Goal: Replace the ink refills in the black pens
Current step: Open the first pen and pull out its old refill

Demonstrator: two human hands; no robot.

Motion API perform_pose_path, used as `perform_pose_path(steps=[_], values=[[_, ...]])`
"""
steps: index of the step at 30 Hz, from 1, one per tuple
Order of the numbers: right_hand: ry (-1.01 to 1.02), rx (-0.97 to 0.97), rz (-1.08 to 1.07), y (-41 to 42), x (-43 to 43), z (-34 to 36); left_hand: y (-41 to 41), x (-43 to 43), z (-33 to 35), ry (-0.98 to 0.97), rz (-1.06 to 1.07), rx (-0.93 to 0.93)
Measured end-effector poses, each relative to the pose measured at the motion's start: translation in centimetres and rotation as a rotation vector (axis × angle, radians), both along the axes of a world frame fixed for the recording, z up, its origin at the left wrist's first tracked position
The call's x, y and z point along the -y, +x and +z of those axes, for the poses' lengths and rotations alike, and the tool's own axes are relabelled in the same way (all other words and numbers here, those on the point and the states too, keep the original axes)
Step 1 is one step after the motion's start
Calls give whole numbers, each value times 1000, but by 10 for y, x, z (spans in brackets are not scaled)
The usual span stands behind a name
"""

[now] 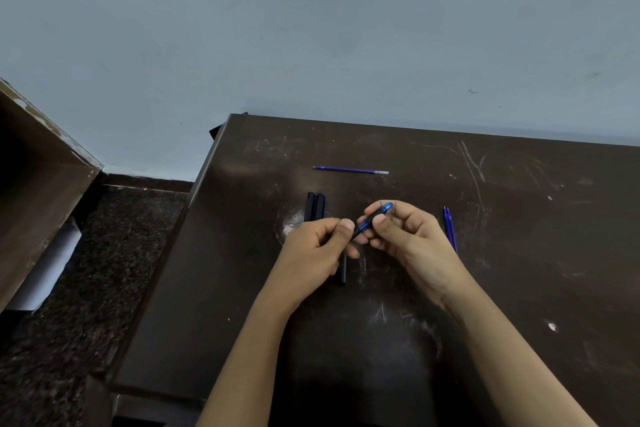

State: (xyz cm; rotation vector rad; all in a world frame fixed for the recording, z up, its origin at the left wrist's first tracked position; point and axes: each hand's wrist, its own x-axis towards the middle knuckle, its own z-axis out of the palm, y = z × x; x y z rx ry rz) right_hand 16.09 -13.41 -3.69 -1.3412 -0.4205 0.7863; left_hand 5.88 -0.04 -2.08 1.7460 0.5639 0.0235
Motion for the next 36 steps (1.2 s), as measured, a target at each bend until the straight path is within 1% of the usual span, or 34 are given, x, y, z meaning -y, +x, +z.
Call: perform_pose_path(steps=[7,13,19,22,26,30,32,36], values=[[-36,28,-8,-1,1,1,1,-1,-2,138,11,33],[-31,28,-4,-3,-1,2,2,2,-2,135,8,-29],[-44,22,-33,-1,1,1,0,0,-1,254,-3,79],[-39,18,-60,-2,0,0,0,4,-1,299,-7,76],[-32,8,-68,-3,-1,0,2,5,-1,276,52,61],[-48,16,-79,-1,1,-1,0,2,-1,333,21,105],[-31,3,-66,-2,0,-1,0,2,-1,298,11,104],[-20,2,-56,-3,-1,-1,1,5,-2,229,16,26]])
